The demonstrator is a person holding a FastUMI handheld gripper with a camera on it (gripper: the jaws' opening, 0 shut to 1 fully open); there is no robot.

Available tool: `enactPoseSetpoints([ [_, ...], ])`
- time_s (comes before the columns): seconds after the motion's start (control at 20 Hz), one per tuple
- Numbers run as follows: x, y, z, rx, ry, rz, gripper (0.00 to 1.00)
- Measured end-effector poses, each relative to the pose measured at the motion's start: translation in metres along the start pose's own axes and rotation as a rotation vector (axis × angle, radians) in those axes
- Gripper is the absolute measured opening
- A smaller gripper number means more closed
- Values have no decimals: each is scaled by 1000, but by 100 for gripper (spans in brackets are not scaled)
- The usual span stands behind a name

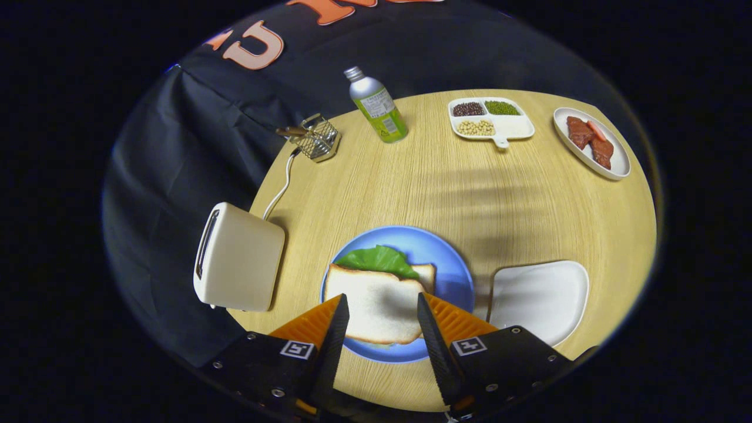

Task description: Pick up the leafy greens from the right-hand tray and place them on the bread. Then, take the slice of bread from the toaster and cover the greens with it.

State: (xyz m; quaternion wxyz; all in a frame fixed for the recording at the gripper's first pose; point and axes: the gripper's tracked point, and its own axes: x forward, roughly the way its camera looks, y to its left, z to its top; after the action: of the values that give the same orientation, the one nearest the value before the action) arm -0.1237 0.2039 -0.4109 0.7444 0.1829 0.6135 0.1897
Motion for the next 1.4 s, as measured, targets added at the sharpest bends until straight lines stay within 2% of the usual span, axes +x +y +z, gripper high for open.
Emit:
enactPoseSetpoints([
  [0.1,-15,0,15,-19,-53,-9,77],
  [0.5,-99,9,99,-150,-388,-43,89],
  [0.9,-224,30,173,-254,-760,-92,92],
  [1.1,-285,33,204,-316,-955,-183,93],
  [1.4,-367,51,227,-363,-1186,-249,95],
])
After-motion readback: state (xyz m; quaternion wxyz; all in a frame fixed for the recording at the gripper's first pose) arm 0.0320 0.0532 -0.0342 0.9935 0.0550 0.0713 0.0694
